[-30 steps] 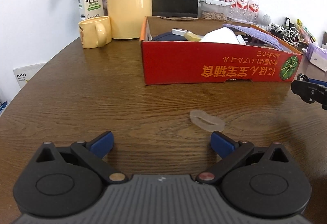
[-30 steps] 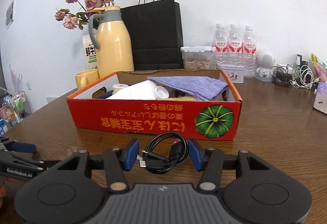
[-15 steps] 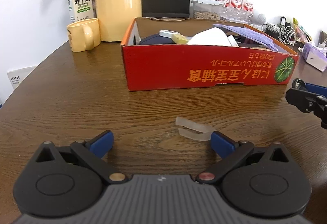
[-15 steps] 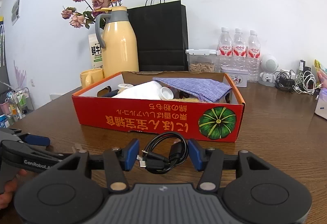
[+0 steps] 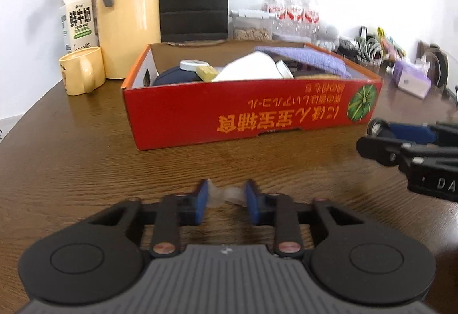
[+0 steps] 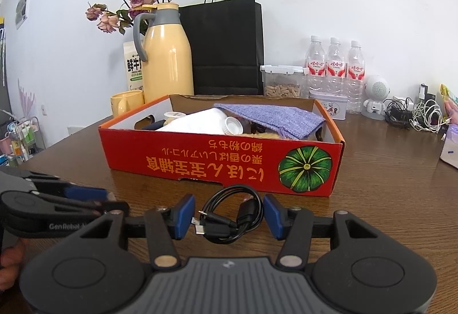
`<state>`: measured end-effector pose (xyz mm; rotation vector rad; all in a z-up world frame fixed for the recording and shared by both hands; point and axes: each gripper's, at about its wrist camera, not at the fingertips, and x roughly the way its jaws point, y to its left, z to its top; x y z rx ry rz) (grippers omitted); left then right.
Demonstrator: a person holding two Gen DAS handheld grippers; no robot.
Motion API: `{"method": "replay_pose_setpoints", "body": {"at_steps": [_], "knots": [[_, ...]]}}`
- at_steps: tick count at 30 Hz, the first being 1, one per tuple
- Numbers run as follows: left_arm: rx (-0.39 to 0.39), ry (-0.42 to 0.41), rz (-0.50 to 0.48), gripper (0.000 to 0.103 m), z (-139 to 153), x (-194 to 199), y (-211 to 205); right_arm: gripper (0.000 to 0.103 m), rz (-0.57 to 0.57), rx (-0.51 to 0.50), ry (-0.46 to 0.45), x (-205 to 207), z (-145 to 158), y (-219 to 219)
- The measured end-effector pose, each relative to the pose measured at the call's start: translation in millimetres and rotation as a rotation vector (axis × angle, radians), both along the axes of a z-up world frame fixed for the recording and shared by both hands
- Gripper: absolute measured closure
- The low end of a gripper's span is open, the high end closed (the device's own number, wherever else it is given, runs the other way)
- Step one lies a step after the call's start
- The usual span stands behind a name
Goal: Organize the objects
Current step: 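Grasp the clear plastic piece with the left gripper while the right holds the cable, then carry the cable and clear piece into the box and open both grippers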
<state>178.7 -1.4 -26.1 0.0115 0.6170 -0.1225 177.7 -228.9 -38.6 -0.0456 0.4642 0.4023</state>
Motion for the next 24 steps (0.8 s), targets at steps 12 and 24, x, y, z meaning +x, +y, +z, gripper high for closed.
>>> {"method": "replay_pose_setpoints", "body": {"at_steps": [12,24], "knots": [[-0.047,-0.052,0.037,0.097,8,-9,7,0.051,0.001,0.002,-0.003,-1,0,0],[-0.047,-0.193,0.028,0.097,58,-9,6,0.052,0.094,-0.024,-0.078,-10,14,13]]}}
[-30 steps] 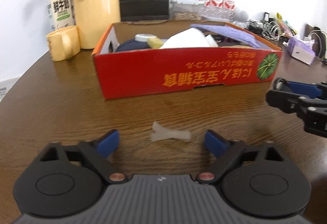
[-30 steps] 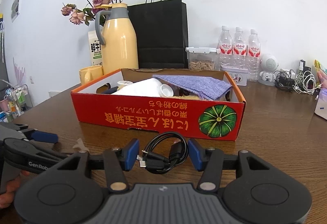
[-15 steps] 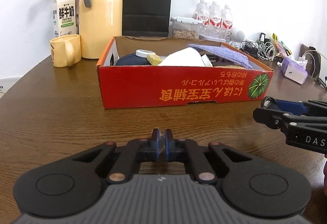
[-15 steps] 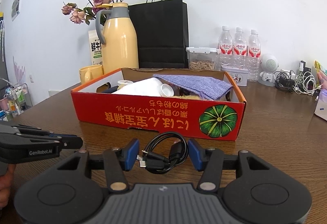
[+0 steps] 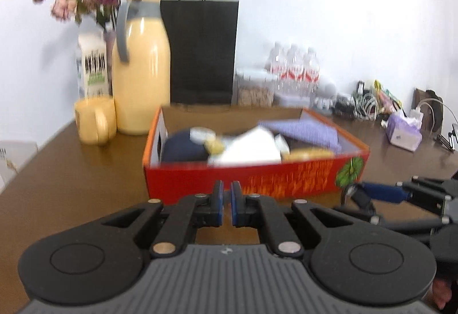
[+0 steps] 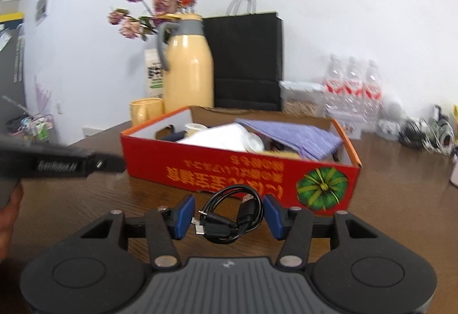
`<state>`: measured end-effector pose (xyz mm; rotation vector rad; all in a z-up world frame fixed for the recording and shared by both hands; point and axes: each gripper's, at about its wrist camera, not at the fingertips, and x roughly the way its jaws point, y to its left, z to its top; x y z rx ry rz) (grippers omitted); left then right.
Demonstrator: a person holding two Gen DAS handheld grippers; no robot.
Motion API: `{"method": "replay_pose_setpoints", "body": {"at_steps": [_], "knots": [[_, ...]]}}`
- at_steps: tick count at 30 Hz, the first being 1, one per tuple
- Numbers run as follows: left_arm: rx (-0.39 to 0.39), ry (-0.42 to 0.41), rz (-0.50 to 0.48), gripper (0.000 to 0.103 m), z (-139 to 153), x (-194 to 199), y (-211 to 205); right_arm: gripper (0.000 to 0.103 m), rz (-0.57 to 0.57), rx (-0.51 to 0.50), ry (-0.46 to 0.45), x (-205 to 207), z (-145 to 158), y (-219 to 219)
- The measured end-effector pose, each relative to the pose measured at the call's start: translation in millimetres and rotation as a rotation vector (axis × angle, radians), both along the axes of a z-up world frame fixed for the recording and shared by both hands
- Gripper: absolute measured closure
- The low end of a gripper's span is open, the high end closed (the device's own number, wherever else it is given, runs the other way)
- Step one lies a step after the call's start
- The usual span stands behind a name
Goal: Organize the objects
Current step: 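Carry the cable and clear piece into the box and open both grippers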
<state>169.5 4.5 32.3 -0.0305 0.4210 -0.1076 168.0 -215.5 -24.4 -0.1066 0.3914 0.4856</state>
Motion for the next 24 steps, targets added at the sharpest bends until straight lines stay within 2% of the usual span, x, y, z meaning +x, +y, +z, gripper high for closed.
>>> {"method": "replay_pose_setpoints", "body": {"at_steps": [6,13,18,24], "knots": [[-0.006,-0.068,0.0,0.097,27,29,-8,0.052,0.026,-0.021,-0.063,16,27,11],[-0.048,-0.114,0.058,0.097,44,85,-10,0.052,-0.021,-0.019,-0.113,76,58,35],[-0.092,-0.109,0.099,0.097,40,134,-4,0.052,-0.076,-0.001,-0.083,134,57,50],[-0.061,-0.054,0.088,0.097,20,165,-3,0.052,-0.099,0.014,-0.045,169,46,53]]}}
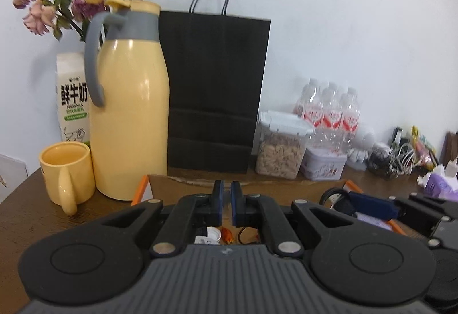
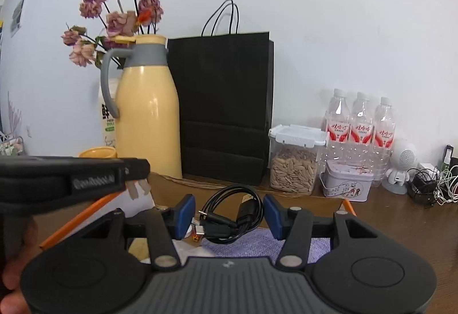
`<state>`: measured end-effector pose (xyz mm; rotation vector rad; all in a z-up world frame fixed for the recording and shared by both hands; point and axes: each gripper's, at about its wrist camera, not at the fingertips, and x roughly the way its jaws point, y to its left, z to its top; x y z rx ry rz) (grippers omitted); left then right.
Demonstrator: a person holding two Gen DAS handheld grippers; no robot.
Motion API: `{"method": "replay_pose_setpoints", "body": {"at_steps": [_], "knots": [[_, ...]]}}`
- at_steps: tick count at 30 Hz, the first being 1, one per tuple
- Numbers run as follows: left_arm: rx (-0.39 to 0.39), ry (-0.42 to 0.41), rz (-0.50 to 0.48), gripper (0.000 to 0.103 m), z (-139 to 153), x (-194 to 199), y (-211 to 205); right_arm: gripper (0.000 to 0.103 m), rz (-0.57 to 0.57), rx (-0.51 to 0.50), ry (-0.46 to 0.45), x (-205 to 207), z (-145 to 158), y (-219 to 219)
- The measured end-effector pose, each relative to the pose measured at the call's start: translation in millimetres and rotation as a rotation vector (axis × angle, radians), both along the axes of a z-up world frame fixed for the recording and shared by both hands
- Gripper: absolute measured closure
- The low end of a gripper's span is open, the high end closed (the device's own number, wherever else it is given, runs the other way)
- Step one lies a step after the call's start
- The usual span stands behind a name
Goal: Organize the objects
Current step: 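Carry the cable and clear piece into the box and open both grippers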
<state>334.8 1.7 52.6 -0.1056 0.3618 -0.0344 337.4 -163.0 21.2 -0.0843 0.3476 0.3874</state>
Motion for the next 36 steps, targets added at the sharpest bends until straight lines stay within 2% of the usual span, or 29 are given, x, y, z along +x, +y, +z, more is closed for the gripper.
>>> {"method": "replay_pose_setpoints", "body": {"at_steps": [4,5,6,7,8,9,10,11,12,13,17,26,36], "knots": [[0.025,0.017,0.005,0.094,-7,0,-2,0.051,0.0,-0.011,0.041,7,-8,-4],[0.029,0.017,0.015,0.087,-7,-1,-1,0.051,-0.007,-0.011,0.058,9,-10,-5],[0.031,0.018,0.023,0.077,-7,-2,-1,0.05,-0.012,-0.012,0.068,10,-11,-6],[0.031,0.014,0.032,0.052,-7,-3,1,0.043,-0.017,-0.015,0.075,10,-12,-8],[0.03,-0.002,0.044,0.034,-7,-5,2,0.028,-0.026,-0.019,0.078,9,-14,-9],[0.033,-0.015,0.054,0.025,-6,-6,3,0.02,-0.037,-0.022,0.074,7,-14,-11],[0.034,-0.023,0.065,0.006,-5,-7,3,0.01,-0.05,-0.023,0.065,5,-14,-13],[0.032,-0.032,0.075,0.0,-4,-8,4,0.008,-0.061,-0.021,0.056,4,-14,-14],[0.029,-0.045,0.083,0.0,-4,-10,5,0.006,-0.069,-0.015,0.054,3,-13,-16],[0.029,-0.047,0.083,0.0,-3,-10,5,0.0,-0.074,-0.004,0.057,3,-12,-18],[0.032,-0.043,0.088,0.0,-3,-11,5,0.0,-0.076,0.016,0.078,5,-11,-24],[0.028,-0.054,0.105,0.0,5,-23,9,0.0,-0.074,-0.007,0.082,-1,-9,-24],[0.055,-0.075,0.07,0.0,25,-73,10,0.0,-0.074,-0.031,0.032,-48,12,-34]]}}
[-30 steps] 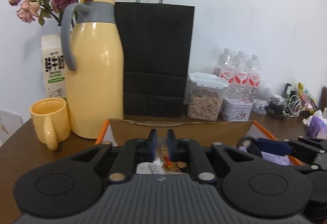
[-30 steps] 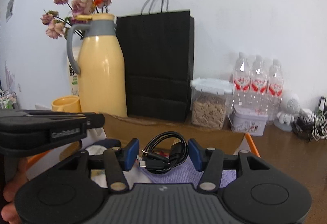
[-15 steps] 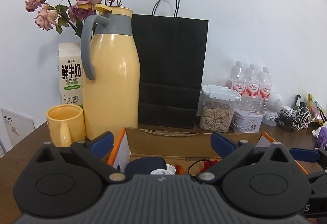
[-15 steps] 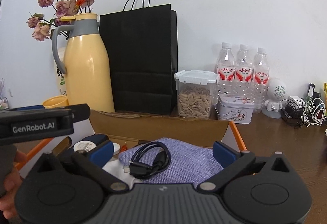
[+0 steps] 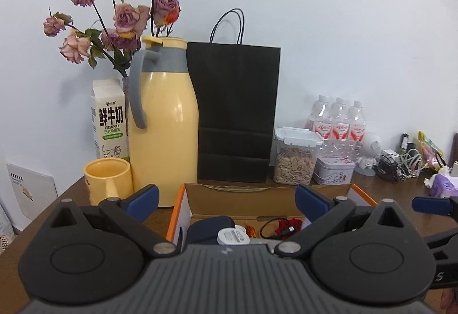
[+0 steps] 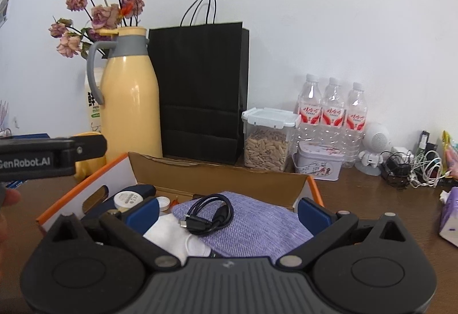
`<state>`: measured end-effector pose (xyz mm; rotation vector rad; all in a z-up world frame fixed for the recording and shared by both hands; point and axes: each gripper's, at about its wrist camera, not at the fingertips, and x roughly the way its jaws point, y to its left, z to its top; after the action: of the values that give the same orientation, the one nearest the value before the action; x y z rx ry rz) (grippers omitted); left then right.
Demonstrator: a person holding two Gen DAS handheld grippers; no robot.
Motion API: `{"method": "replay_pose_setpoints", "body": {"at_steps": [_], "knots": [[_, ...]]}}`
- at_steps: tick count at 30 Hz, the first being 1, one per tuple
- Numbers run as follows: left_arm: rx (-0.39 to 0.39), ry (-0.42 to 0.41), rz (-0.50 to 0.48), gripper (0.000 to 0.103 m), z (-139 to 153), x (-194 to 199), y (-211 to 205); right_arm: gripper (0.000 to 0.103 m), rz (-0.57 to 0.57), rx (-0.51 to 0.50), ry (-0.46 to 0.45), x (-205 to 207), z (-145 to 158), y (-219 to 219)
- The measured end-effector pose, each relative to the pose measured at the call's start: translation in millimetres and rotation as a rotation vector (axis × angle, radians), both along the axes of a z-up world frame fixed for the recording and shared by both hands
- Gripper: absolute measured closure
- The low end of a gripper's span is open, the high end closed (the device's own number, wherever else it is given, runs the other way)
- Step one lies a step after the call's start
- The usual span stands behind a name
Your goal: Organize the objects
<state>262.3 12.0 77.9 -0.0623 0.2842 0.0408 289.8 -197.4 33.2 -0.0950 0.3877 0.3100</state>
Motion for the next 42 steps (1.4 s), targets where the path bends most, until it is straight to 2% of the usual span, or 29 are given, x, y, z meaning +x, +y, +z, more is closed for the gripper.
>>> {"method": "replay_pose_setpoints", "body": {"at_steps": [7,22,31,42], "knots": [[0.005,0.026,0.007,0.0,-3,-52,4,0.0,0.005,0.004,-0.041,-58,9,-12],[0.033,0.159,0.013,0.0,-26,-154,-1,0.0,0.011,0.052,0.094,-160,-12,-27],[0.044,0.207,0.014,0.0,-37,-185,-5,0.0,0.004,0.057,0.132,-185,-17,-29],[0.041,0.219,0.015,0.0,-42,-194,-6,0.0,-0.011,0.056,0.15,-194,-21,-32]]}}
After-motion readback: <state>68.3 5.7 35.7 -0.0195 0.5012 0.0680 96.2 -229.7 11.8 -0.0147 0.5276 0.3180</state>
